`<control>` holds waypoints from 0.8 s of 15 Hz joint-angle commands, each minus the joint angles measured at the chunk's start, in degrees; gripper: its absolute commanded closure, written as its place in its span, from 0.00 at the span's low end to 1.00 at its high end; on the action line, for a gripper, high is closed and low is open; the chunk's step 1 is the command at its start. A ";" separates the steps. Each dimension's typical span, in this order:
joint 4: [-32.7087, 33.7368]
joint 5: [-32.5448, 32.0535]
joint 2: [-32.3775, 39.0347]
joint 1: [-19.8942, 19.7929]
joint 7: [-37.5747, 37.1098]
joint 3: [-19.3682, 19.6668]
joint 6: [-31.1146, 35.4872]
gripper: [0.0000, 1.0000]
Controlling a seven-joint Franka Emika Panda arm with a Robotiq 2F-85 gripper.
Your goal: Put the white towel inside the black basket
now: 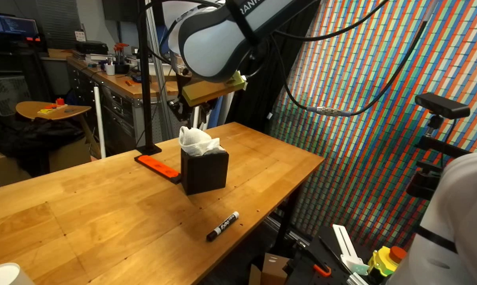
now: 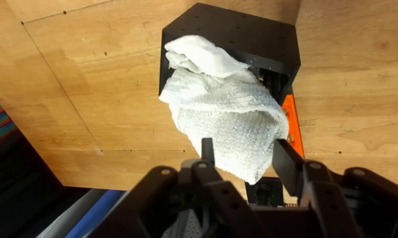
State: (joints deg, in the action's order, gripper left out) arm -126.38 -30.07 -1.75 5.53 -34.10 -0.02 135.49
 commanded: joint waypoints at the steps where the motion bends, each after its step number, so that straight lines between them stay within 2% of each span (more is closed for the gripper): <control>1: 1.82 -2.44 2.20 -2.04 -1.97 -0.80 2.82 0.80; 3: 2.78 -1.98 4.33 -2.49 -1.46 -0.47 3.02 0.95; 4: 3.37 -1.22 5.54 -2.57 -0.84 -0.35 2.61 0.99; 12: 7.95 0.55 14.83 -1.93 0.96 1.83 1.52 1.00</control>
State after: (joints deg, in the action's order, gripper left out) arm -121.84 -30.72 10.04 3.33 -34.65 0.77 137.48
